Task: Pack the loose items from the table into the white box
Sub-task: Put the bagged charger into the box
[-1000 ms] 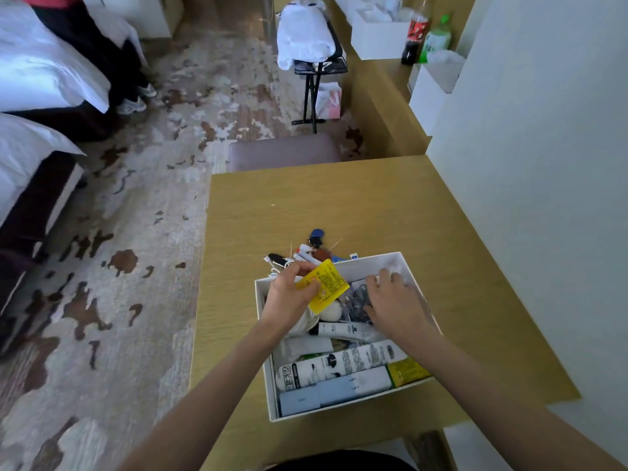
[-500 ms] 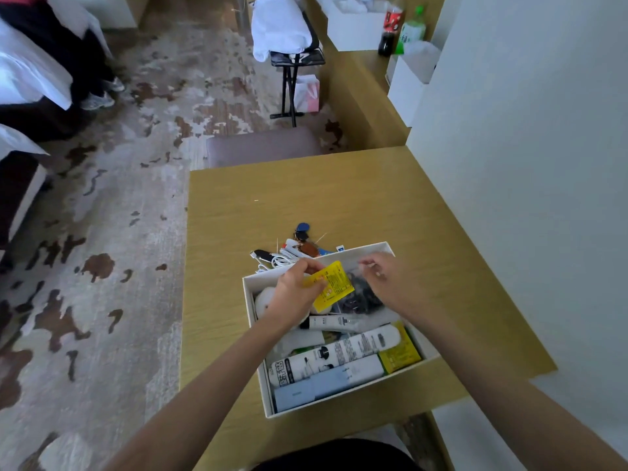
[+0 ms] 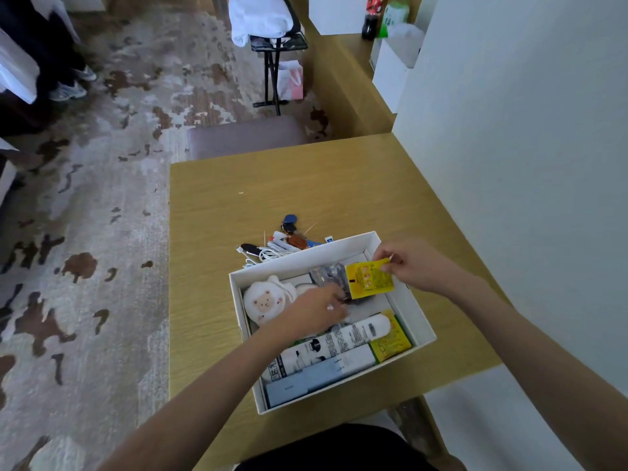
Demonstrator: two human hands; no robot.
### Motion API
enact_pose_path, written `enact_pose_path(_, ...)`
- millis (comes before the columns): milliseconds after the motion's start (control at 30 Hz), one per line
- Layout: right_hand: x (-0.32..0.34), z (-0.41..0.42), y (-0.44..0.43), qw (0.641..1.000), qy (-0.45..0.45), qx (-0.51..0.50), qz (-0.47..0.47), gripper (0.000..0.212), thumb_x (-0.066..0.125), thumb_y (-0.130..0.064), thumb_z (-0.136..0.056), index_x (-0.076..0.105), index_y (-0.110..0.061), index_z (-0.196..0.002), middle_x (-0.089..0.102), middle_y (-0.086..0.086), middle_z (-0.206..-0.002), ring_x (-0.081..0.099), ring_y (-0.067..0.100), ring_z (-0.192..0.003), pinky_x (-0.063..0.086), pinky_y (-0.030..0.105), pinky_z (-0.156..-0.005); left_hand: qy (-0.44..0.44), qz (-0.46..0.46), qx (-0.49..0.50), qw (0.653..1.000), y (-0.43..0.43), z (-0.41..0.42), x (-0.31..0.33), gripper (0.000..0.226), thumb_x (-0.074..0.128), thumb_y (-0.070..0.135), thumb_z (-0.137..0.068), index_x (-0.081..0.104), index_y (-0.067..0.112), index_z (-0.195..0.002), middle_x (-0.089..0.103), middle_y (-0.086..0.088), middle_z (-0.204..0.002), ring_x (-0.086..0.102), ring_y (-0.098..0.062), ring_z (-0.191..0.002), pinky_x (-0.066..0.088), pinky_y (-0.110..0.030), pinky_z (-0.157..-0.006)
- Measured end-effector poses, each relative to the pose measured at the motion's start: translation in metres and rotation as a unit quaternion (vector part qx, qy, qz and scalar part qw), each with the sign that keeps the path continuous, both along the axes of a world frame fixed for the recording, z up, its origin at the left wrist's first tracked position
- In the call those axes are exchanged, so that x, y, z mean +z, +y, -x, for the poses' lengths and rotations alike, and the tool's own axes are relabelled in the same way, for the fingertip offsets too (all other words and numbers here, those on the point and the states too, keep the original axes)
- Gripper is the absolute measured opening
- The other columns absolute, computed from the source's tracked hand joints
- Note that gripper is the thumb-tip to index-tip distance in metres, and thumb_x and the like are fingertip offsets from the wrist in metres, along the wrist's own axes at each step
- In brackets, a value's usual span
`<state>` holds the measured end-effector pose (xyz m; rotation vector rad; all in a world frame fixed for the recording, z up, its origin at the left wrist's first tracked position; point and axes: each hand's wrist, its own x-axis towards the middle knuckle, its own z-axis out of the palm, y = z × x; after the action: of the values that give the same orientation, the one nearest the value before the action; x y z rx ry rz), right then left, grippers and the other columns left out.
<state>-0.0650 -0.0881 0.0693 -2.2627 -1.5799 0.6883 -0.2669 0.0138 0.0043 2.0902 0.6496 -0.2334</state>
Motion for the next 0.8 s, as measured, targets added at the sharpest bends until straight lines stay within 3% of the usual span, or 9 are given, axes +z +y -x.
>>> enact_pose_path(133, -0.001, 0.000, -0.003, 0.999, -0.046, 0.015, 0.002, 0.011, 0.064, -0.012, -0.088, 0.068, -0.021, -0.091, 0.062, -0.005, -0.085, 0.056, 0.016, -0.081, 0.036, 0.026, -0.066, 0.019, -0.066, -0.124, 0.990, -0.013, 0.009, -0.009, 0.025, 0.056, 0.039, -0.089, 0.059, 0.021, -0.106, 0.064, 0.003, -0.101, 0.060, -0.017, -0.090, 0.051, -0.035, -0.077)
enact_pose_path(333, -0.007, 0.015, 0.002, 0.988, -0.111, 0.091, 0.052, 0.019, 0.054, -0.009, -0.092, 0.069, -0.015, -0.101, 0.065, 0.003, -0.100, 0.058, 0.021, -0.092, 0.046, 0.037, -0.082, -0.005, -0.027, -0.090, 0.996, -0.014, 0.014, -0.015, 0.025, 0.060, 0.026, -0.089, 0.060, 0.018, -0.113, 0.067, 0.000, -0.112, 0.060, -0.012, -0.092, 0.049, -0.029, -0.081)
enact_pose_path(467, -0.011, 0.020, 0.006, 0.978, -0.145, 0.120, 0.094, 0.021, 0.050, -0.007, -0.092, 0.066, -0.016, -0.103, 0.063, 0.003, -0.103, 0.056, 0.021, -0.094, 0.044, 0.031, -0.076, -0.015, -0.021, -0.103, 0.994, -0.015, 0.015, -0.011, 0.025, 0.061, 0.023, -0.089, 0.064, 0.017, -0.113, 0.067, -0.001, -0.110, 0.060, -0.012, -0.093, 0.048, -0.026, -0.080)
enact_pose_path(633, -0.017, 0.022, 0.014, 0.966, -0.145, 0.144, 0.159, 0.022, 0.052, -0.002, -0.087, 0.065, -0.018, -0.095, 0.061, 0.002, -0.096, 0.056, 0.020, -0.088, 0.048, 0.033, -0.073, -0.023, -0.004, -0.114, 0.993, -0.015, 0.020, -0.006, 0.028, 0.058, 0.019, -0.091, 0.061, 0.017, -0.119, 0.066, -0.003, -0.116, 0.061, -0.014, -0.101, 0.049, -0.027, -0.087)
enact_pose_path(800, -0.017, 0.032, 0.023, 0.919, -0.215, 0.256, 0.209, 0.023, 0.052, -0.002, -0.083, 0.057, -0.025, -0.083, 0.061, 0.001, -0.096, 0.057, 0.023, -0.087, 0.050, 0.036, -0.073, -0.017, -0.003, -0.116, 0.993, -0.017, 0.022, -0.004, 0.031, 0.057, 0.019, -0.093, 0.058, 0.018, -0.124, 0.065, -0.005, -0.122, 0.060, -0.018, -0.109, 0.048, -0.030, -0.092)
